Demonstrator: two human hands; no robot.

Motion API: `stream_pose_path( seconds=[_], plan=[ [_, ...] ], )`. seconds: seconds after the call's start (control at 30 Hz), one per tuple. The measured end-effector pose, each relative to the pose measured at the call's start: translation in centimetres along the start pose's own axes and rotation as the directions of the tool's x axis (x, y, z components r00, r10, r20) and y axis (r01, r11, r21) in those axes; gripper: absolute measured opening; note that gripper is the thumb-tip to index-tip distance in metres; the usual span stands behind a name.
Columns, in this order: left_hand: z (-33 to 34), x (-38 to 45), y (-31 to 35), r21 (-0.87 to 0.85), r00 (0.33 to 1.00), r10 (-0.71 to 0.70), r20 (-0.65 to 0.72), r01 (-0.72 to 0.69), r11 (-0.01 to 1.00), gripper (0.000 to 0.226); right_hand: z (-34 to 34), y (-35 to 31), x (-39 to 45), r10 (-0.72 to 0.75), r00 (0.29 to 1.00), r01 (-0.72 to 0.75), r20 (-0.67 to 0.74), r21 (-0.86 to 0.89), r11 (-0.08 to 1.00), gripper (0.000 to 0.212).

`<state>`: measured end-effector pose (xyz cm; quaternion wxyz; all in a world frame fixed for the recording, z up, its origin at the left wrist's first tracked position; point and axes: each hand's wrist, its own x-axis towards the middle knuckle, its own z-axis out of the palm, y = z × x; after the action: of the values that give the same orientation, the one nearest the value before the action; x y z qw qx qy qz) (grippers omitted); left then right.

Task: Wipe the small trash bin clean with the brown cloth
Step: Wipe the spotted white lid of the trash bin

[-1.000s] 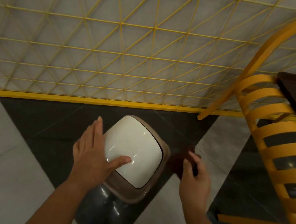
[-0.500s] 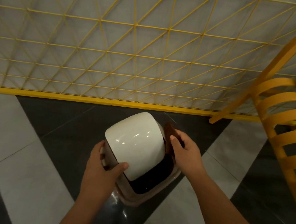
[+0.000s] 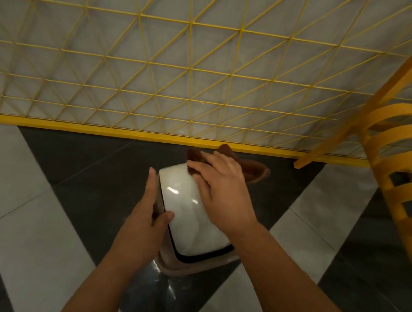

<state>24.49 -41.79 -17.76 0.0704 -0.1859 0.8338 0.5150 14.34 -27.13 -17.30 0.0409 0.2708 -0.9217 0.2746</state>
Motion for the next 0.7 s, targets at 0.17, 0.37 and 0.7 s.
stream_pose_path(
  seconds=[0.17, 0.37, 0.7],
  plan=[
    [-0.1, 0.3, -0.4, 0.033, 0.999, -0.014, 0.031, 0.013, 0.999, 0.077, -0.5, 3.1, 1.3, 0.399, 0.913, -0.403, 0.083, 0.327, 0.855, 0.03],
    [0.3, 0.8, -0.6, -0.035, 0.999, -0.014, 0.05, 0.016, 0.999, 0.079, -0.6, 5.5, -2.6, 0.731, 0.627, -0.721, 0.269, 0.554, 0.415, 0.034],
    [1.2, 1.2, -0.9, 0.065, 1.0, 0.018, -0.015, -0.017, 0.998, 0.094, -0.9, 5.6, -3.0, 0.709, 0.673, -0.672, 0.214, 0.578, 0.464, 0.037]
  ],
)
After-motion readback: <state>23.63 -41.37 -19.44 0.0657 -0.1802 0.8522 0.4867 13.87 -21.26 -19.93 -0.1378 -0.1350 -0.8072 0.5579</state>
